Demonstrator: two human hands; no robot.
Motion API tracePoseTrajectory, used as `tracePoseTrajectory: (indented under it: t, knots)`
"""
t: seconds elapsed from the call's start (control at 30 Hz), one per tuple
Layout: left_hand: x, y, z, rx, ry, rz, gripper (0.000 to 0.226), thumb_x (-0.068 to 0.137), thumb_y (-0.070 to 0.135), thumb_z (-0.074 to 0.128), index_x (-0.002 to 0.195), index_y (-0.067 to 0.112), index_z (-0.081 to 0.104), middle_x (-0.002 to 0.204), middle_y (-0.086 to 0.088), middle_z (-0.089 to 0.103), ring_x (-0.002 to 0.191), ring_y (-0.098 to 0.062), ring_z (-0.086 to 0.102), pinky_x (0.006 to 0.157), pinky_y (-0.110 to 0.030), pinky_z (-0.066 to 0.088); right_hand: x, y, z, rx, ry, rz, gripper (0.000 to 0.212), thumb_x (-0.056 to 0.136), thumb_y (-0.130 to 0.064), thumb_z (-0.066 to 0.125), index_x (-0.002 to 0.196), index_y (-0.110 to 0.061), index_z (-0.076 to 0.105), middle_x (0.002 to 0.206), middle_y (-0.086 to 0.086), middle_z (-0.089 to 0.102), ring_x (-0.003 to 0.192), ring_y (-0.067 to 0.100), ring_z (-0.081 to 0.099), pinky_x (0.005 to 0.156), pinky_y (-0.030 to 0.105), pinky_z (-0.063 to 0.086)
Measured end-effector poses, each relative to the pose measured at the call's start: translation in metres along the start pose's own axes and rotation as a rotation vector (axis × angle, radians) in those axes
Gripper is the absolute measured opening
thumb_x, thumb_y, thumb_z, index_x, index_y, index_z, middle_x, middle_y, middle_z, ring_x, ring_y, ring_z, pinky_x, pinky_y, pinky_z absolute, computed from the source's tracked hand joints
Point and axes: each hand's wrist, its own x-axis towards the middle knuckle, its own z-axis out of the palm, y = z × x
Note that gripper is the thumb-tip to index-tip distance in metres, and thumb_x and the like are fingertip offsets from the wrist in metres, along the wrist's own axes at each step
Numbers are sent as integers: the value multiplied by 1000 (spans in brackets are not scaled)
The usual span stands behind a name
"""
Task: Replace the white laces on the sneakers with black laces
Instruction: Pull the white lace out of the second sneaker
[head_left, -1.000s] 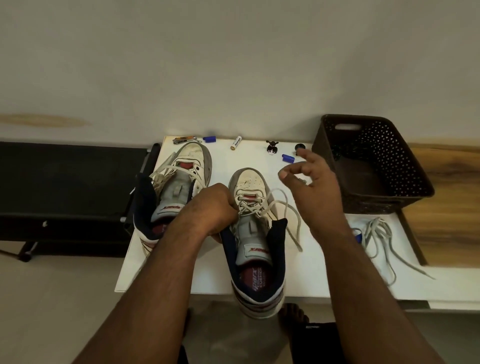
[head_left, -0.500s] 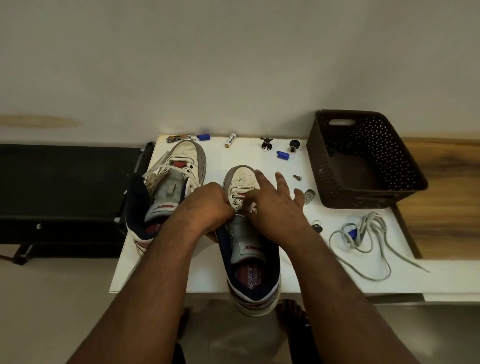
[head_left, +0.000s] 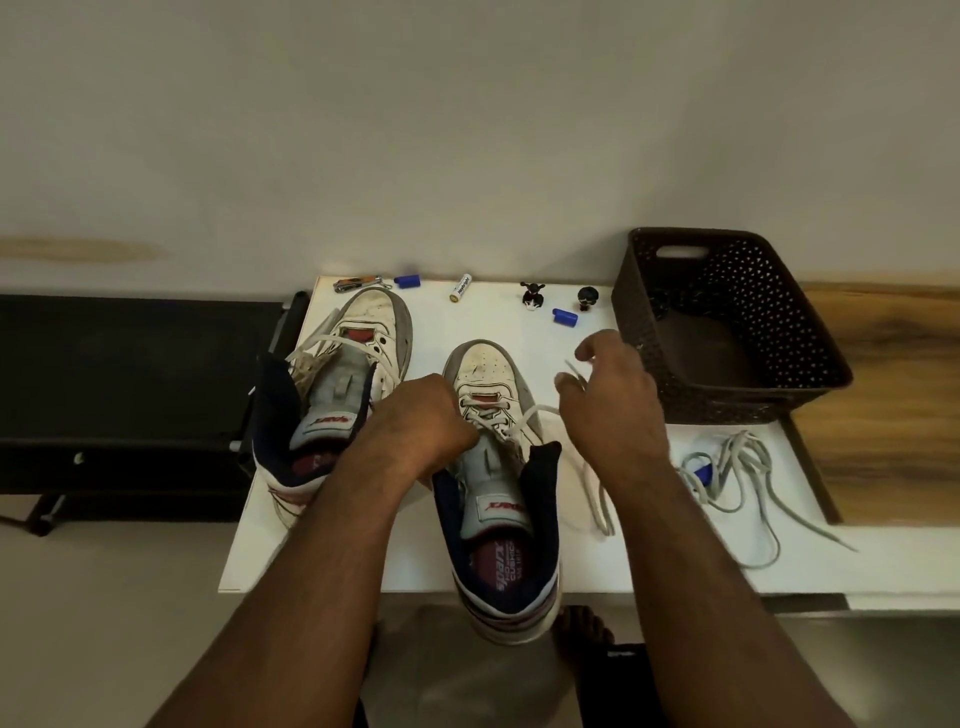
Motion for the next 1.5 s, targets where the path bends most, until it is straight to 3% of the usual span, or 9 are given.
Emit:
tracePoseTrajectory:
  t: [0.13,0.23,0.47,0.67,0.87,1.07,1.2,1.33,1.5]
  knots:
    - [2,7,11,101,70,-20,21,89,25,58,105,11,60,110,-12,65,103,-28,60,73,-27,38,-7,-15,18,-73,-173,-83,32,91,-45,55,99,-15,59,108,9,59,104,29,54,87,38,45]
    - [5,6,21,78,78,-60,29,92,26,51,116,11,58,120,-14,63,109,-30,59,80,-30,42,-11,-20,26,-43,-371,-44,18,88,-36,58,95,-19,56,107,7,63,100,26,58,75,29,40]
    - [1,5,31,-10,-12,-79,40,96,32,40,129,10,41,131,-21,54,116,-35,53,82,-35,37,-7,-8,13,-93,-359,-107,15,86,-21,58,98,-30,58,103,-2,65,94,22,61,70,27,41]
    - [3,-3,31,25,75,-59,25,94,30,50,111,11,53,115,-13,63,105,-30,58,75,-31,40,-8,-10,12,-196,-565,-250,17,89,-14,50,90,-23,63,106,5,64,95,24,59,79,31,45]
    - [-2,0,28,0,166,-6,16,90,23,58,84,18,44,100,-10,64,94,-29,59,70,-29,39,-12,-6,19,-184,-509,-224,15,84,-43,57,88,-30,65,88,-5,63,82,16,59,67,26,42]
    - [-10,-13,26,5,257,33,30,92,25,59,73,23,37,89,-7,61,84,-26,54,67,-31,37,2,23,8,1,-547,-115,4,80,-24,75,83,-21,74,87,-3,71,87,14,64,82,33,52]
    - [-11,-14,23,15,283,85,16,88,18,62,86,22,47,94,-6,61,89,-27,59,69,-33,43,2,28,2,149,-608,-193,3,81,-18,74,83,-20,74,86,-5,70,88,11,61,82,30,48]
    - [-6,-1,27,136,251,244,51,83,6,63,125,33,50,118,-6,45,102,-27,56,81,-40,50,2,23,0,218,-598,-193,23,79,-14,75,95,-24,63,83,0,64,75,13,57,65,24,44]
    - [-3,3,32,144,244,157,32,82,26,71,114,28,65,118,-7,48,109,-28,54,89,-40,49,0,16,1,180,-612,-183,40,83,-9,70,107,-27,44,95,5,62,66,9,54,56,22,42]
